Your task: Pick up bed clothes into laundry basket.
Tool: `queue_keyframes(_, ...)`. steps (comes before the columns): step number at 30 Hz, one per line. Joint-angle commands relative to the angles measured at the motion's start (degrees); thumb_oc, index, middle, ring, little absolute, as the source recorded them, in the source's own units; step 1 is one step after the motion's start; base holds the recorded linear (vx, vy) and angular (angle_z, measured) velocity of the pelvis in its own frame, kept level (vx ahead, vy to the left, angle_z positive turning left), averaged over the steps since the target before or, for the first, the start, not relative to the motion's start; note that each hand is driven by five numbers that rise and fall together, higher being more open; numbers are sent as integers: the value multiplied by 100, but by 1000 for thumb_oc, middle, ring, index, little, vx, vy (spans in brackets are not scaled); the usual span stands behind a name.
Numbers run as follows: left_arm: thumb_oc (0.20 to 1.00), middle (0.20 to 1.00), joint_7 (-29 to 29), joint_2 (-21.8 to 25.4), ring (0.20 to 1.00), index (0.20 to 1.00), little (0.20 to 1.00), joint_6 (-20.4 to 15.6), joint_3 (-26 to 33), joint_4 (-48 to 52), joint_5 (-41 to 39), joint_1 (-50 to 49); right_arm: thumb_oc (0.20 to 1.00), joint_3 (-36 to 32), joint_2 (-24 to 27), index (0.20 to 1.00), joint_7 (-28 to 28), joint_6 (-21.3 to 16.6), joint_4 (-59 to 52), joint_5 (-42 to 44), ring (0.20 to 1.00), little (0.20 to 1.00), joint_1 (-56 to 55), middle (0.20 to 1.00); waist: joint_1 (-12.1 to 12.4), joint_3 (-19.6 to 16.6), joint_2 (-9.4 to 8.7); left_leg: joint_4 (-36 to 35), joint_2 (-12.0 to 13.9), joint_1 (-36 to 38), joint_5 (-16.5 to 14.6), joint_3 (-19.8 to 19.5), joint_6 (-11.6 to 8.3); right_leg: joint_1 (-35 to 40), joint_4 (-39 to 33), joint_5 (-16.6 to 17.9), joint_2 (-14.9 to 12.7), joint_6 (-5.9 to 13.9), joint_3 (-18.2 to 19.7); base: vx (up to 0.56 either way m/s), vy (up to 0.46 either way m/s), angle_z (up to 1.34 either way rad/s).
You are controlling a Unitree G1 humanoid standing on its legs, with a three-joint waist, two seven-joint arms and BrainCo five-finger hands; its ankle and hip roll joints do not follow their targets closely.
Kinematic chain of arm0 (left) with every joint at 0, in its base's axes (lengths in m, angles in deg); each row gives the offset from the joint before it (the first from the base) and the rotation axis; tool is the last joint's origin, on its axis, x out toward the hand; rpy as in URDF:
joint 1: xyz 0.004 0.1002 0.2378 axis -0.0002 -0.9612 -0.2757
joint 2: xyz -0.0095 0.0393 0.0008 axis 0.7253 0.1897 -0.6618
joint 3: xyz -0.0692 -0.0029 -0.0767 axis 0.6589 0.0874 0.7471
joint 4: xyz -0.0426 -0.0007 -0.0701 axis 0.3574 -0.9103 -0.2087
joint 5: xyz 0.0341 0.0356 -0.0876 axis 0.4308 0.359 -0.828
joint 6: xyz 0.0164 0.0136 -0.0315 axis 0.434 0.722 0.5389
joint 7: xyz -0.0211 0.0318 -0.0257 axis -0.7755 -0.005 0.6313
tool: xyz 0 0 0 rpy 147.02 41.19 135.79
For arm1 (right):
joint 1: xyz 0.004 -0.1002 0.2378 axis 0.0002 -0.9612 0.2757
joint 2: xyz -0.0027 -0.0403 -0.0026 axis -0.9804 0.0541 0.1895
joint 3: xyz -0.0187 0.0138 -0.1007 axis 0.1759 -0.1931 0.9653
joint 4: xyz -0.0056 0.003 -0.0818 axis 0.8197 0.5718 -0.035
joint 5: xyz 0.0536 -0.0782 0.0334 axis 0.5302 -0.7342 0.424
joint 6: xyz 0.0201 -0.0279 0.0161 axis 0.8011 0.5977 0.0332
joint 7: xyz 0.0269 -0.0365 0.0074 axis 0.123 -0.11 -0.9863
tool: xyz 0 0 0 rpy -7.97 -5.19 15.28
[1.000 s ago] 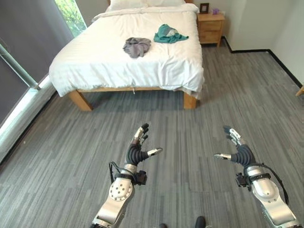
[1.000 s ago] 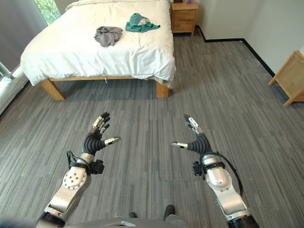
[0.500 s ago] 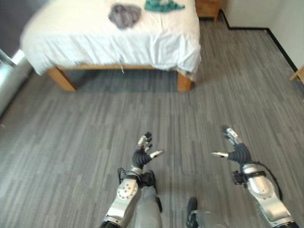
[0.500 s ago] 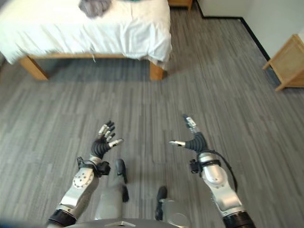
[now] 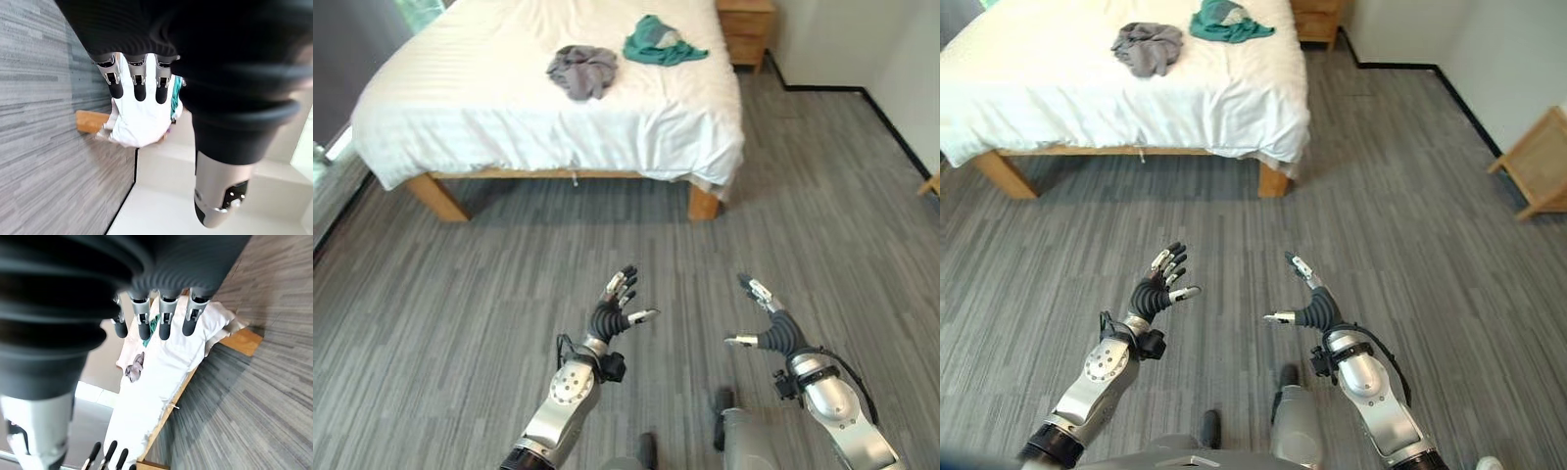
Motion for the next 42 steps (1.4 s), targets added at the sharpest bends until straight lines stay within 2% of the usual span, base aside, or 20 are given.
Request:
queue_keyframes(1,1000,1000,80,-95,1000,1000,1000,-354,260,291,116,95,1000,-256,1,1000,144,-130,-139,-117,1000,1000,287,1000,-214,-3,126,18,590,422,-647,561,-685,-40,-23,361,-85,352,-521,306,-77,16)
queue_keyframes(5,1000,1000,114,-275,1000,1000,1000,-352,249,183,157,37,1000,-359,3,1000,109,-129,-202,-204,1000,1000,100,1000,-341,-180,59,18,640,1084,-1147,319,-708,294,-23,663,-83,237,-359,617,-168,38)
queue_keyframes(8,1000,1000,112,-364,1000,1000,1000,-357,228,161,156,22,1000,-413,95,1000,112,-142,-168,-172,1000,1000,66,1000,-357,-244,223,290,927,1256,-760,341,-919,619,-23,657,73,118,-484,364,-168,62)
queue_keyframes(10,1000,1000,76,-405,1000,1000,1000,-344,208,169,26,83,1000,-433,176,1000,170,-135,-156,-96,1000,1000,120,1000,-346,-149,252,1861,1224,549,30,304,-1223,1042,-23,476,176,-138,-597,270,-254,30)
queue_keyframes(11,1000,1000,127,-367,1000,1000,1000,-355,178,317,-36,82,1000,-494,266,1000,217,-188,-278,52,1000,1000,195,1000,-242,33,112,3389,1173,-175,652,252,-1304,1414,-23,280,211,-383,-678,374,-365,16)
queue_keyframes(13,1000,1000,69,-362,1000,1000,1000,-375,189,351,-29,123,1000,-526,355,1000,307,-175,-266,27,1000,1000,376,1000,-112,178,-116,4167,1167,-794,591,524,-1192,1712,-23,64,160,-491,-644,351,-290,-24)
queue_keyframes(16,1000,1000,44,-391,1000,1000,1000,-341,215,381,-99,151,1000,-558,421,1000,436,-102,-235,-135,1000,1000,569,1000,95,230,-98,3404,1495,-1341,231,1128,-1037,2077,-23,-298,222,-419,-596,367,-30,-31)
queue_keyframes(18,1000,1000,62,-403,1000,1000,1000,-352,199,384,-94,121,1000,-586,426,1000,439,-117,-264,-154,1000,1000,559,1000,174,199,-139,2977,1357,-1419,214,1254,-948,2124,-23,-345,194,-384,-507,357,85,-30)
queue_keyframes(19,1000,1000,93,-408,1000,1000,1000,-354,176,381,-111,66,1000,-630,440,1000,478,-139,-259,-219,1000,1000,563,1000,255,122,23,1629,1263,-1593,363,1454,-906,2321,-23,-596,364,-288,-464,521,174,-48)
queue_keyframes(20,1000,1000,89,-422,1000,1000,1000,-344,145,371,-110,11,1000,-648,456,1000,502,-142,-242,-270,1000,1000,552,1000,346,53,96,787,1229,-1566,842,1559,-923,2428,-23,-727,429,-262,-416,510,167,-62)
queue_keyframes(22,1000,1000,100,-439,1000,1000,1000,-302,89,314,-215,-67,1000,-758,469,1000,722,-81,-202,-519,1000,1000,587,1000,504,29,118,18,1324,-1980,1112,1850,-954,2906,-23,-1054,526,-276,-375,533,96,-51)
queue_keyframes(29,1000,1000,71,-382,1000,1000,1000,-189,60,433,-254,-283,1000,-1066,441,1000,1313,260,-290,-1631,1000,1000,695,1000,637,-256,36,18,1273,-1808,1436,2099,-737,3564,1,-1189,646,-322,-181,419,87,-11)
queue_keyframes(30,1000,1000,-44,-299,1000,1000,1000,-156,28,388,-204,-214,1000,-1278,538,1000,1692,472,-445,-2234,1000,1000,1018,1000,685,-285,-112,18,1136,-1528,1209,2242,-568,3419,972,-1148,547,-46,-308,534,206,2)
queue_keyframes(31,1000,1000,-107,-142,1000,1000,1000,-177,-58,368,-69,-121,1000,-1454,646,1000,1908,556,-600,-2505,1000,1000,1528,1000,617,-188,-92,18,1053,-1187,989,2213,-447,2710,2364,-568,273,362,-408,384,193,9)
queue_keyframes(34,1000,1000,-129,-64,1000,1000,1000,-171,-81,336,-3,-16,1000,-1576,753,1000,2071,611,-579,-2491,1000,1000,1898,1000,571,-151,-41,18,1087,-1077,910,2159,-405,2202,3066,-298,225,460,-354,230,99,13)
queue_keyframes(35,1000,1000,-72,74,1000,1000,1000,-169,-74,300,80,15,1000,-1627,1116,1000,2054,701,-527,-2631,1000,1000,2347,1000,565,-129,-8,18,1097,-860,740,2077,-415,1835,3375,-158,-79,459,-559,155,25,77)
queue_keyframes(36,1000,1000,-67,62,1000,1000,1000,-167,-64,301,78,29,1000,-1615,1134,1000,2054,702,-503,-2626,1000,1000,2386,1000,541,-122,-2,18,1087,-873,733,2059,-414,1826,3392,-171,-91,461,-576,266,9,94)
queue_keyframes(38,1000,1000,86,191,1000,1000,1000,-144,-5,293,-54,8,1000,-1608,1679,1000,2120,852,-57,-2570,1000,1000,2997,1000,579,-122,-45,18,1031,-744,551,1836,-524,1528,2499,-478,-409,202,-897,418,-111,112)
queue_keyframes(39,1000,1000,223,234,1000,1000,1000,-164,32,249,-144,-110,1000,-1405,2021,1000,2157,951,589,-2509,1000,1000,3318,1000,570,-153,-156,18,906,-626,361,1633,-596,1562,1420,-592,-277,111,-882,668,-205,82)
queue_keyframes(42,1000,1000,353,256,1000,1000,1000,-176,207,14,-178,-180,1000,-1294,2614,1000,2179,1209,1792,-2305,1000,1000,3501,1000,465,-163,-285,18,777,-448,115,1144,-694,1280,73,-64,81,174,-145,371,-122,83)
